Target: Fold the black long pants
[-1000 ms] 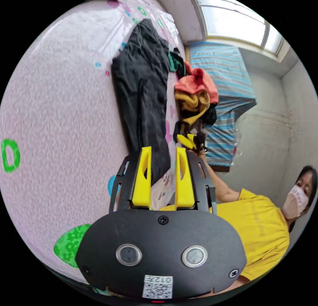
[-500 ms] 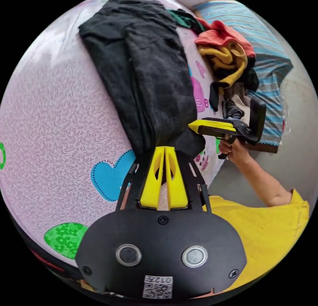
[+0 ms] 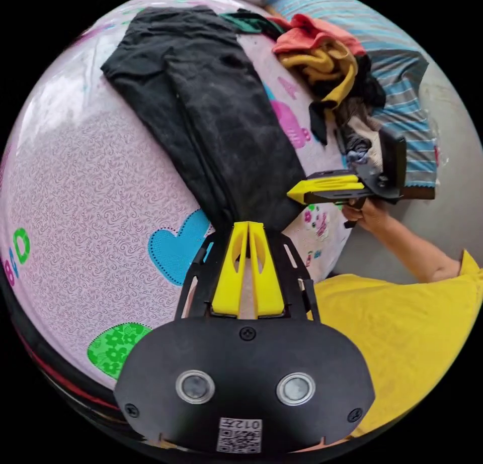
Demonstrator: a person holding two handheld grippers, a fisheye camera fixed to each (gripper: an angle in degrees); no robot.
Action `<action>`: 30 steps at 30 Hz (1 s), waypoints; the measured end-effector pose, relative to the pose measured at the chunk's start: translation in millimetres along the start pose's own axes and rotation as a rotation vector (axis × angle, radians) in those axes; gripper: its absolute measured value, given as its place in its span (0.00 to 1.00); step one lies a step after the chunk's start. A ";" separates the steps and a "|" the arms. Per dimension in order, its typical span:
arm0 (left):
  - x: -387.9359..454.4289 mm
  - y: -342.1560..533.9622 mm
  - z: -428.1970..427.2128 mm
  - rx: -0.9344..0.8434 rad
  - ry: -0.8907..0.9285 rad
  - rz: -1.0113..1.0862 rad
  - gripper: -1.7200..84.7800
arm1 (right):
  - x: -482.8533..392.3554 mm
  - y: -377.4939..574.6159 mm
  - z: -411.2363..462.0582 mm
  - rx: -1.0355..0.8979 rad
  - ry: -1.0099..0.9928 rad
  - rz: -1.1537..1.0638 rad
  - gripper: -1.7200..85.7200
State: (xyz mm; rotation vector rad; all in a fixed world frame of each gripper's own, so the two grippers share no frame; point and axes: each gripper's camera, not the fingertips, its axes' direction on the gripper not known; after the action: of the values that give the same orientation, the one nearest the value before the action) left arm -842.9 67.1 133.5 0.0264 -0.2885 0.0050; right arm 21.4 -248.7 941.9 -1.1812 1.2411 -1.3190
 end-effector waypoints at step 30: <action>-110.3 -161.1 -1.1 0.154 0.067 -0.048 0.02 | 121.6 -125.9 -53.3 0.376 -0.180 0.425 0.03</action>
State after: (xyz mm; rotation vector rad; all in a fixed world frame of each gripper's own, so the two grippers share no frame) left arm -947.0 -94.1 97.0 0.1859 -0.2202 -0.0197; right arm -45.2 -359.2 1071.7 -0.7040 0.9900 -1.0417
